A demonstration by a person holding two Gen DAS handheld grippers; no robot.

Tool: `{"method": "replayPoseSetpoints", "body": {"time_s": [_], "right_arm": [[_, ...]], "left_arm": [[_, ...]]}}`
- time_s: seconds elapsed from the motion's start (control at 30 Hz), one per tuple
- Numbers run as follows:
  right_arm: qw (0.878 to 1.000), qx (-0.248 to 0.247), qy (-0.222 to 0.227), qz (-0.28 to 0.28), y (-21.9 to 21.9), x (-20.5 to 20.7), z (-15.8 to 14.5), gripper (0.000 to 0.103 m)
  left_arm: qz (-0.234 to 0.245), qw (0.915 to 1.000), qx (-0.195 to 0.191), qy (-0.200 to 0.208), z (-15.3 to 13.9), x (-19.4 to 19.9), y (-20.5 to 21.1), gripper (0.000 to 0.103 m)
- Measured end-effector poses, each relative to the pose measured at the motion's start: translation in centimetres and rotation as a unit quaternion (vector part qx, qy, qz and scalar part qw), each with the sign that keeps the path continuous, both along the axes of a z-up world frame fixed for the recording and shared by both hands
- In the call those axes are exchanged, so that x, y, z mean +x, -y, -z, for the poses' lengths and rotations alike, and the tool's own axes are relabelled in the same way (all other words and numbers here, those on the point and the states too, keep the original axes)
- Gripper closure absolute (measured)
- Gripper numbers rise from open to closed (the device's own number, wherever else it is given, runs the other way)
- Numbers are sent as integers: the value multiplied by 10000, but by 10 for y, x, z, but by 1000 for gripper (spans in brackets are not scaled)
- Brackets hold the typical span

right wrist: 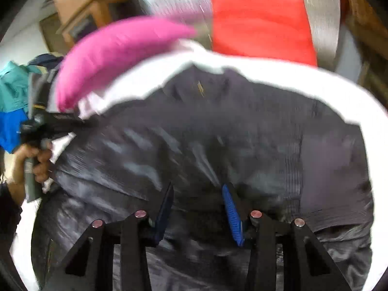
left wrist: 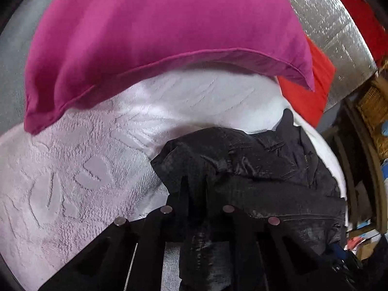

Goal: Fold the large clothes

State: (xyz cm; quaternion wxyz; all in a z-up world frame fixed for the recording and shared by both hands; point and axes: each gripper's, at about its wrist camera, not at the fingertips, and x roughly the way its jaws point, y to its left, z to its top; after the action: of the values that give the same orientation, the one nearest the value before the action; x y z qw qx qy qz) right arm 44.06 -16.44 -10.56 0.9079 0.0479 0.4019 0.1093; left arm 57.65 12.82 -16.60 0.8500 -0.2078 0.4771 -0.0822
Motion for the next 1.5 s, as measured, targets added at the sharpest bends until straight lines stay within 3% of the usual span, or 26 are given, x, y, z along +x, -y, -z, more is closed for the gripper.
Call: {"method": "replayPoseSetpoints", "body": {"time_s": [0.17, 0.33, 0.4, 0.47, 0.57, 0.67, 0.73, 0.8, 0.9, 0.93, 1.03, 1.13, 1.2, 1.3, 1.37, 1.4, 1.43, 1.5], "right_arm": [[9944, 162, 548, -886, -77, -5, -37, 57], [9898, 151, 371, -1364, -144, 17, -24, 57], [9881, -61, -48, -1534, -161, 26, 0, 57], [9871, -321, -470, -1499, -169, 35, 28, 56], [9868, -359, -386, -1531, -167, 32, 34, 56], [9851, -539, -343, -1596, -170, 30, 34, 56], [9856, -489, -343, -1583, -171, 29, 33, 56], [9871, -224, -368, -1541, -164, 32, 32, 56], [9867, 507, -446, -1478, -143, 34, 26, 56], [9852, 837, -486, -1417, -133, 34, 21, 51], [9804, 1666, -249, -1025, -76, 18, -2, 38], [9750, 2151, -182, -522, -5, 8, -10, 35], [9726, 2308, -265, 34, 52, 7, -3, 35], [9572, 2710, -604, 819, 125, 1, 26, 35], [9413, 3143, -741, 985, 156, -6, 41, 45], [9306, 3460, -757, 919, 169, -11, 40, 44], [9273, 3591, -677, 808, 176, -14, 35, 40], [9330, 3527, -208, 688, 194, -22, 15, 36]], "left_arm": [[6, 10000, -33, 45, -2, -6, -3, 92], [86, 9999, -12, 55, -3, -4, -5, 92], [124, 9999, -37, 42, -5, -5, -8, 92], [135, 9999, -76, 35, -5, -2, -9, 92], [68, 9999, -82, 13, 0, 3, -12, 92], [-244, 9987, -431, -148, 7, 6, -23, 92], [-241, 9992, -312, -83, 2, 1, -20, 90], [-311, 9995, -50, 43, -10, -9, -18, 80], [-681, 9939, 693, 521, -39, -37, -15, 63], [-712, 9914, 858, 690, -47, -46, -12, 62], [-558, 9853, 1110, 1169, -67, -81, 12, 54], [-134, 9833, 1184, 1379, -72, -101, 54, 53], [146, 9817, 1224, 1455, -70, -111, 88, 52], [529, 9792, 1363, 1409, -60, -115, 137, 51], [697, 9790, 1455, 1246, -51, -114, 167, 51], [747, 9797, 1409, 1214, -50, -114, 176, 51], [825, 9800, 1342, 1216, -50, -114, 190, 51], [1056, 9768, 1345, 1291, -53, -118, 218, 51]]}}
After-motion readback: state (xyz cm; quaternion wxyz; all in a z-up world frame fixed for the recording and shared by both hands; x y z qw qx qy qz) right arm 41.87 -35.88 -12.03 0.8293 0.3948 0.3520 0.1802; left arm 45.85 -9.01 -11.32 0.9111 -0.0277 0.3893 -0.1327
